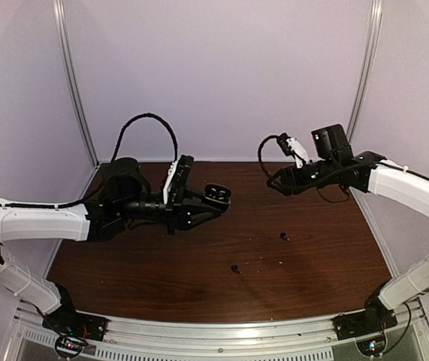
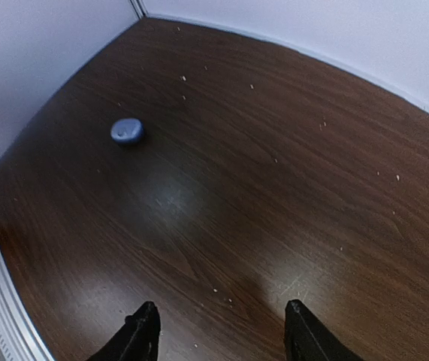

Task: Insert the wireless bluetooth earbuds into the charging case
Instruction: Pick up the right earbud from the center of the board.

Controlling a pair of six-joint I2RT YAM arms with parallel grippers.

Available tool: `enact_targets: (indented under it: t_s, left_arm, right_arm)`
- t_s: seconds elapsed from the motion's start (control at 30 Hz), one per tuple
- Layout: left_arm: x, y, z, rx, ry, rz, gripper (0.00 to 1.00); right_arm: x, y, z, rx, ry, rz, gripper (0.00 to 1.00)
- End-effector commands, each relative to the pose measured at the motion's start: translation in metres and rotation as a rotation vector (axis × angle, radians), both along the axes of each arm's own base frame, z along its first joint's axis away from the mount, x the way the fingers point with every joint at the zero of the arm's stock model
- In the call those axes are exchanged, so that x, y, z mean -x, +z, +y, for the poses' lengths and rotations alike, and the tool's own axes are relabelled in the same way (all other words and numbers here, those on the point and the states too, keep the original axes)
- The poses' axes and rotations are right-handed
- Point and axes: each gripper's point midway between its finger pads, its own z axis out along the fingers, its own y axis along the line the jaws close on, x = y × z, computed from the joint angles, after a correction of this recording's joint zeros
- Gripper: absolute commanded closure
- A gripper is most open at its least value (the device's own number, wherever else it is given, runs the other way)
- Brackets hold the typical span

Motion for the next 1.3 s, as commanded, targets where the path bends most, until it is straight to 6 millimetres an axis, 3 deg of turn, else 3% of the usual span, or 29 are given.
enact_targets:
  t_s: [0.0, 0.2, 0.5, 1.27]
  left_arm:
    - [-0.003, 0.014, 0.007, 0.047, 0.028, -0.030, 1.00]
    - [-0.005, 0.009, 0.004, 0.027, 0.029, -0.016, 1.00]
    - [-0.006, 0.005, 0.004, 0.005, 0.038, -0.020, 1.00]
    - [-0.010, 0.002, 0.004, -0.008, 0.055, -0.027, 1.00]
  right_arm:
    - [-0.005, -0.081, -0.030, 0.315, -0.042, 0.154, 0.44]
    - [-0.011, -0.144, -0.049, 0.536, -0.077, 0.321, 0.48]
    - [-0.008, -0.194, -0.066, 0.680, -0.094, 0.433, 0.51]
    - [-0.008, -0.225, -0.060, 0.706, -0.054, 0.507, 0.62]
